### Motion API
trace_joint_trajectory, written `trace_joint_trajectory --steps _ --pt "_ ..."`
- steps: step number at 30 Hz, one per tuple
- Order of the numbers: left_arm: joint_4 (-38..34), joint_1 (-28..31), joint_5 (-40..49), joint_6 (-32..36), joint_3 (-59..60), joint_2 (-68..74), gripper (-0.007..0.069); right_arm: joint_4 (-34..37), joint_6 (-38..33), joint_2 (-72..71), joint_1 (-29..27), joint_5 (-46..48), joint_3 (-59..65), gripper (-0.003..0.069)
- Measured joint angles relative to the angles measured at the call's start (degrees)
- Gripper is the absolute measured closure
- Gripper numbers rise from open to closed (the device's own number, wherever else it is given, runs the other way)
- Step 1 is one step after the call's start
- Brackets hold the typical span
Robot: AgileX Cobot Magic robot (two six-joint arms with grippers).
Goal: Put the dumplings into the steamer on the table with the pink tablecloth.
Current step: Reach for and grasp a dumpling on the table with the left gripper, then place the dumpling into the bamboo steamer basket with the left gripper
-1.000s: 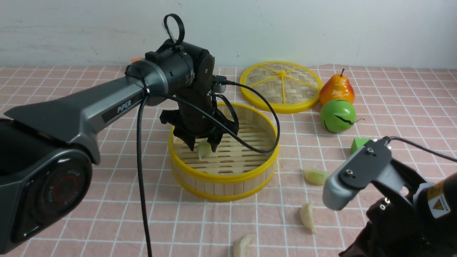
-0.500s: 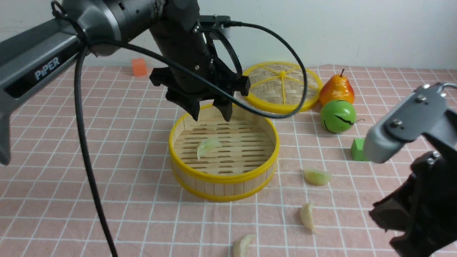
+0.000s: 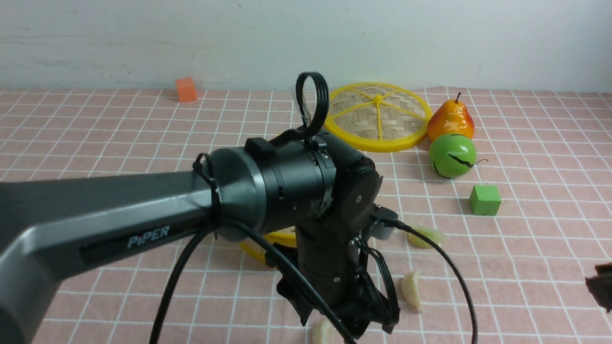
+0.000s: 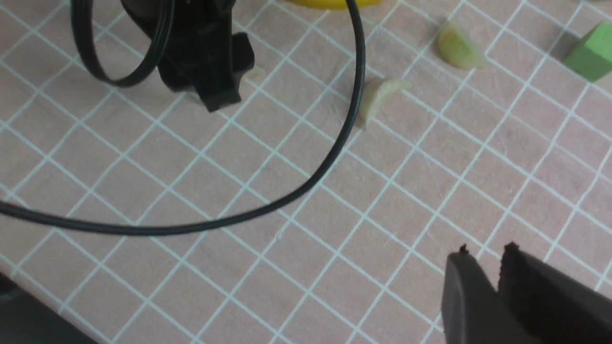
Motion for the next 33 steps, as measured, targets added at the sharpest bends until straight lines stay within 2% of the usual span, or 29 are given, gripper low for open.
trace_joint_trajectory --steps 5,9,10,11,12,13,15,21,24,29,33 --pt "1.4 0.6 -3.2 -0.9 0.7 4.2 0.0145 0.1 0.9 -0.8 0.0 0.4 3.6 0.0536" --pt "1.4 1.0 -4.1 -1.9 0.7 6.2 0.0179 -0.1 1.4 -0.9 0.0 0.4 4.5 0.0529" --pt "1.3 1.1 -4.1 -2.3 0.7 6.3 0.0243 -0.2 1.5 -0.9 0.0 0.4 4.6 0.0526" --pt "1.3 1.1 -4.2 -2.3 0.7 6.3 0.0243 -0.2 1.5 -0.9 0.0 0.4 4.6 0.0526" --pt "1.3 1.1 -3.8 -2.3 0.6 6.3 0.0297 -0.4 1.5 -0.9 0.0 0.4 4.7 0.0525" --pt "1.5 1.1 -2.7 -1.7 0.1 6.3 0.0414 -0.5 1.5 -0.9 0.0 0.3 4.7 0.0523" --pt "1.5 1.2 -0.8 -0.5 -0.8 6.3 0.0442 -0.6 1.5 -0.9 0.0 0.2 4.7 0.0522" --pt "1.5 3.3 4.8 3.9 -9.1 2.8 0.0429 -1.0 1.5 -0.9 0.0 -1.0 4.7 0.0515" --pt "1.7 7.9 6.5 4.4 -16.6 1.9 0.0429 -1.0 1.8 -0.9 0.0 -2.1 4.7 0.0511" --pt "2.9 15.0 4.9 4.5 -24.2 2.8 0.0429 -1.0 2.8 -0.9 0.0 -3.1 4.7 0.0511" --pt "3.2 16.8 2.8 5.6 -27.5 6.3 0.0429 -1.0 2.8 -0.9 0.0 -3.8 4.7 0.0507"
